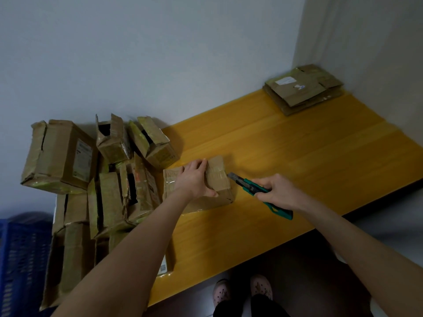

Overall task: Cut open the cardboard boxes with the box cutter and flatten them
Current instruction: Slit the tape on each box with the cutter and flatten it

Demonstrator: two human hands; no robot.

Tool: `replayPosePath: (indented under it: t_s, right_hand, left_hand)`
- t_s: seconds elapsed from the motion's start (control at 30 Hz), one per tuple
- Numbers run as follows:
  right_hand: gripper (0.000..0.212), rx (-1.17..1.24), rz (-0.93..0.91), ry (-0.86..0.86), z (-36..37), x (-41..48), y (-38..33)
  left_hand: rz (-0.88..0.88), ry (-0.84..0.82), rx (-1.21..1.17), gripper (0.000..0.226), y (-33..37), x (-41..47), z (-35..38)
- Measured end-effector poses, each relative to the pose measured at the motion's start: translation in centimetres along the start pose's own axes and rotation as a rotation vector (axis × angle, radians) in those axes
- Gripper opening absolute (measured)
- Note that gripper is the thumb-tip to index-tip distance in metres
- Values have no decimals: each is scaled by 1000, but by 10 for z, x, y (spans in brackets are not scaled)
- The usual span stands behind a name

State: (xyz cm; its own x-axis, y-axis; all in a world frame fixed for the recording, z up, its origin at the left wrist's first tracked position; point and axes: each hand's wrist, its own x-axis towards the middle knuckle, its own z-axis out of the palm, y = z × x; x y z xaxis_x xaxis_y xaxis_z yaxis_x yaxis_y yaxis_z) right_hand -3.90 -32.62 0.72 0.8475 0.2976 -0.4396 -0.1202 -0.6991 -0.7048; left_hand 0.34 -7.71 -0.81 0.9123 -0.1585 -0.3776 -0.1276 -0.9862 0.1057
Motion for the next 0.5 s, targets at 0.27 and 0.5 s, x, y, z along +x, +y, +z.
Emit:
replayPosePath:
  t_s: [0.27, 0.5]
  right_hand:
    - [45, 331, 187, 363, 28, 33, -9]
    - [62, 43, 392, 243, 69, 92, 3]
  left_hand:
    - [-322, 71, -99, 111, 0, -3, -5]
    - [-354, -19, -409, 86, -42, -21, -2]
